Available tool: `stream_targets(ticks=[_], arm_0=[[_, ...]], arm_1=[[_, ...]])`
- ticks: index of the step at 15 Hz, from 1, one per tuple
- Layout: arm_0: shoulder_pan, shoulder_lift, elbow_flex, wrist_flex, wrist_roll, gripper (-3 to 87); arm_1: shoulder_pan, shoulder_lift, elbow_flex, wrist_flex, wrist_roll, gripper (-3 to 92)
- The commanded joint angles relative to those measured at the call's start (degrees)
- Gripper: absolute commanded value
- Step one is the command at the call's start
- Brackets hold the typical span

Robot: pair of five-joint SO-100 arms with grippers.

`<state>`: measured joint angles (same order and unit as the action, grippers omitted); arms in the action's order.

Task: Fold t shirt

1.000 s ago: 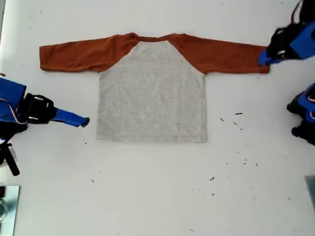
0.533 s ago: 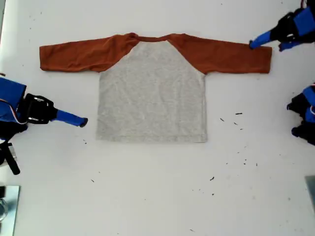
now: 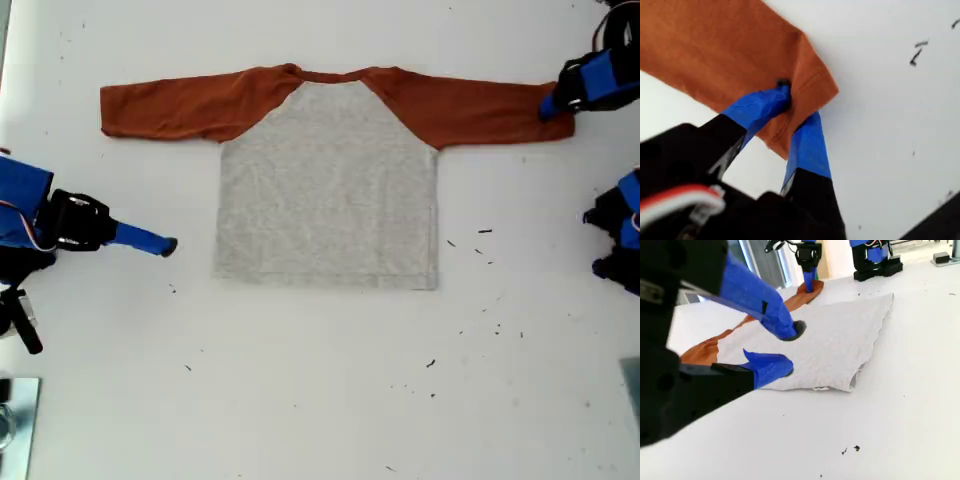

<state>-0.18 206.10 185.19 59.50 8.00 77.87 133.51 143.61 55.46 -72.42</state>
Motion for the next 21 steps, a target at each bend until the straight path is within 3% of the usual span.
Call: stream_targets(ticks=[1,3,5,7,8,9,11,14,15,16,17,18,21], arm_0=[[-1.14,0.35,0.44,-0.88,-0.35,3.7],[-2.37,0.35,0.44,-0.26,-1.76,-0.3],[-2.29,0.35,0.44,-0.26,-1.49,-0.3],[-1.58,0.35,0.44,-0.26,-1.49,-0.3],[-1.14,0.35,0.44,-0.26,-1.49,-0.3],[-1.14,0.35,0.44,-0.26,-1.49,-0.3],[-1.58,0.35,0.44,-0.26,-1.49,-0.3],[-0.97,0.35,0.44,-0.26,-1.49,-0.3],[-1.49,0.35,0.44,-0.26,-1.49,-0.3],[-2.11,0.35,0.44,-0.26,-1.49,3.0],[-2.55,0.35,0.44,-0.26,-1.49,0.6],[-2.9,0.35,0.44,-0.26,-2.72,-0.2],[-4.92,-0.7,-0.53,-3.43,-8.26,-0.3]], arm_1=[[-3.96,8.26,-10.9,10.99,1.32,3.2],[-13.1,11.43,-19.25,17.14,6.94,3.2],[-30.32,8.61,-28.83,17.75,17.84,3.2],[-54.4,-5.1,-46.93,7.29,28.3,3.9],[-64.25,-16.87,-64.95,5.01,25.93,23.5],[-67.15,-26.46,-82.53,14.24,24.61,30.6],[-61.26,-18.19,-73.04,21.01,29.0,29.2],[-51.94,7.12,-40.08,18.9,31.46,26.9],[-49.83,16.0,-28.21,18.02,31.64,19.1],[-47.55,25.05,-16.08,17.14,33.05,17.4],[-46.76,33.4,-5.01,15.29,33.22,16.4],[-46.41,40.25,4.48,15.29,35.6,6.4],[-47.02,47.2,20.57,16.44,38.67,3.4]])
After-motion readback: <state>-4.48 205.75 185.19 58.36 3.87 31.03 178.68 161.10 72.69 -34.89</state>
